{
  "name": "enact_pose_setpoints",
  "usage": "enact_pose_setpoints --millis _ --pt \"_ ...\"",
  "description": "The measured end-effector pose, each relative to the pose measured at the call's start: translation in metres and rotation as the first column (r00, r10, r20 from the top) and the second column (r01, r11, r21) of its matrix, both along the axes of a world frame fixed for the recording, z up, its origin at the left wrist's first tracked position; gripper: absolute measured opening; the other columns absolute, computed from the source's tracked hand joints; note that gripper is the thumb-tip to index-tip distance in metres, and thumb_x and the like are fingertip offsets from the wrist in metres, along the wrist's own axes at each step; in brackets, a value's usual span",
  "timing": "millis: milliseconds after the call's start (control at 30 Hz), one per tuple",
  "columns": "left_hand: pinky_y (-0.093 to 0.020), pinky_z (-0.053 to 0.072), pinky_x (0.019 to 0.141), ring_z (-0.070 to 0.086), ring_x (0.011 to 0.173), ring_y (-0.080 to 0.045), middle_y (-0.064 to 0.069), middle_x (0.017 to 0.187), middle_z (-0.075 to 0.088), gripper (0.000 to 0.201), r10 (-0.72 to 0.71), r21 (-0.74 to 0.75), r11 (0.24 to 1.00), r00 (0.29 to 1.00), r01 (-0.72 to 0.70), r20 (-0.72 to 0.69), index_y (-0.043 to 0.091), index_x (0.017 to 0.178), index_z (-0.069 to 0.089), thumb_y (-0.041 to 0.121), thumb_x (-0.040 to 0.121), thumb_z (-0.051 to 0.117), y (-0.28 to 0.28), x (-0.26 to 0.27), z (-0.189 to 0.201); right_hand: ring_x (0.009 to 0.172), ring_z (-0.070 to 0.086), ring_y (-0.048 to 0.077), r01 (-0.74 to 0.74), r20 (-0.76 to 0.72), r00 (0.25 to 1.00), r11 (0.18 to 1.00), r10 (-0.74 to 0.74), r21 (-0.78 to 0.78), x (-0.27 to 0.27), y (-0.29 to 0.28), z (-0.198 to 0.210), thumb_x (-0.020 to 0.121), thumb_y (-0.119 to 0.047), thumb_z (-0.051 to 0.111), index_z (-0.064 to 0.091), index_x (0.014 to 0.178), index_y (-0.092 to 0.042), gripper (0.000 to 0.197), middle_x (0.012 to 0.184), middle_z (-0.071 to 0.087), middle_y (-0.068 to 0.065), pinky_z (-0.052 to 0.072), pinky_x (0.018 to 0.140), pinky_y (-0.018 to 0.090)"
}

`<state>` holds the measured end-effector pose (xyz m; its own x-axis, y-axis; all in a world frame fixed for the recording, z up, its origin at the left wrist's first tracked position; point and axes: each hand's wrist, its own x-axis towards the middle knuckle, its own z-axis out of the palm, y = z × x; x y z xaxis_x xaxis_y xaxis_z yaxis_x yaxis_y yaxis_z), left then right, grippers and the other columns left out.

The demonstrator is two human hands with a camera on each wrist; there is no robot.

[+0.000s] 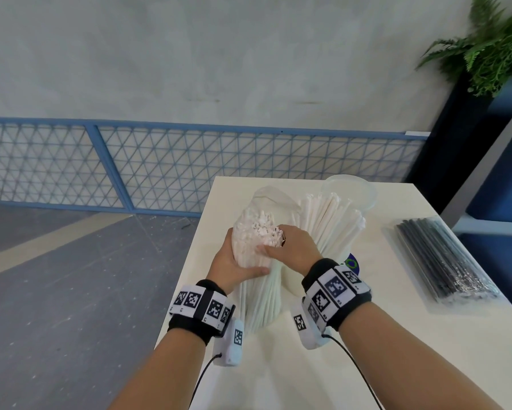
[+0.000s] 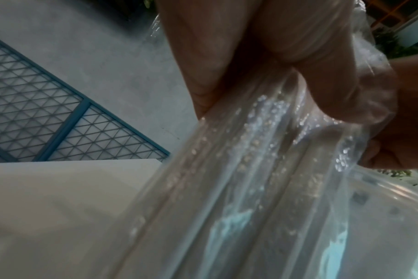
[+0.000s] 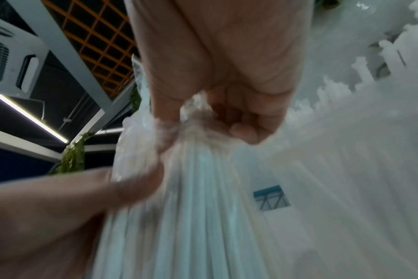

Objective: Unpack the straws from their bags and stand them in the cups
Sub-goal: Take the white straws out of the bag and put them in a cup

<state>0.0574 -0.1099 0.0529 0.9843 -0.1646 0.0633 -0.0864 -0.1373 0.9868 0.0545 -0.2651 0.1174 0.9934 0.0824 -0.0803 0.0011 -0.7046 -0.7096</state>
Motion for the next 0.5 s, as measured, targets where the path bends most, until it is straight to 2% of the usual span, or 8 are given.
enact_pose_setpoints --millis 100,167,200,267,333,433,500 --pt "-0.017 0.043 0.090 0.055 0.108 0.011 0.019 0.115 0.059 0.081 0.022 -0.005 1.000 1.000 -0.022 -0.002 0.049 0.110 0.043 0.037 0.044 0.087 0.000 -0.002 0.002 0.097 0.062 0.025 0.094 0.075 0.992 0.993 -0.099 0.073 -0.010 0.007 -0.010 0.083 -0.040 0.064 0.060 0.109 -0.006 0.043 0.104 0.068 0.010 0.049 0.082 0.034" --pt "-0.014 0.042 0.088 0.054 0.107 0.012 0.021 0.113 0.059 0.074 0.040 0.006 0.999 0.999 -0.040 -0.006 0.049 0.108 0.044 0.039 0.047 0.085 0.000 -0.003 0.003 0.114 0.056 0.027 0.123 0.080 0.988 0.989 -0.130 0.086 -0.015 0.011 -0.010 0.086 -0.039 0.060 0.051 0.128 -0.006 0.054 0.123 0.061 0.013 0.046 0.095 0.035" --pt "-0.014 0.042 0.088 0.055 0.108 0.008 0.021 0.112 0.059 0.071 0.056 0.008 0.998 0.998 -0.056 -0.007 0.049 0.107 0.044 0.037 0.050 0.085 0.001 -0.003 0.003 0.119 0.053 0.027 0.125 0.079 0.988 0.987 -0.133 0.098 -0.017 0.012 -0.006 0.087 -0.037 0.059 0.045 0.133 -0.005 0.058 0.129 0.057 0.014 0.042 0.098 0.033" --pt "-0.016 0.043 0.089 0.056 0.109 -0.002 0.021 0.109 0.059 0.066 0.082 0.007 0.997 0.997 -0.081 -0.009 0.045 0.108 0.045 0.025 0.061 0.085 0.001 -0.004 0.005 0.121 0.051 0.028 0.117 0.104 0.986 0.985 -0.130 0.129 -0.016 0.012 0.002 0.090 -0.034 0.057 0.041 0.135 -0.001 0.058 0.131 0.055 0.016 0.039 0.095 0.027" --pt "-0.017 0.041 0.091 0.055 0.109 -0.005 0.020 0.109 0.058 0.064 0.094 0.018 0.995 0.996 -0.094 -0.011 0.040 0.114 0.043 0.019 0.068 0.081 0.001 -0.004 0.006 0.118 0.051 0.027 0.099 0.125 0.985 0.980 -0.121 0.171 -0.013 0.010 0.013 0.091 -0.033 0.055 0.042 0.133 0.001 0.056 0.130 0.054 0.018 0.036 0.088 0.021" --pt "-0.007 0.040 0.085 0.054 0.107 -0.004 0.017 0.109 0.057 0.064 0.097 0.040 0.994 0.995 -0.097 0.001 0.033 0.120 0.041 0.018 0.071 0.079 -0.001 -0.007 0.007 0.111 0.052 0.021 0.076 0.191 0.974 0.969 -0.122 0.235 -0.003 0.005 0.028 0.092 -0.030 0.054 0.044 0.131 0.002 0.051 0.130 0.054 0.018 0.030 0.076 0.011" --pt "0.002 0.039 0.079 0.053 0.103 0.000 0.018 0.108 0.056 0.064 0.103 0.050 0.993 0.995 -0.104 0.012 0.032 0.121 0.040 0.017 0.072 0.078 -0.001 -0.008 0.008 0.120 0.049 0.022 0.048 0.222 0.969 0.965 -0.108 0.259 0.003 0.003 0.035 0.092 -0.031 0.054 0.043 0.133 0.000 0.053 0.134 0.053 0.015 0.026 0.077 0.006"
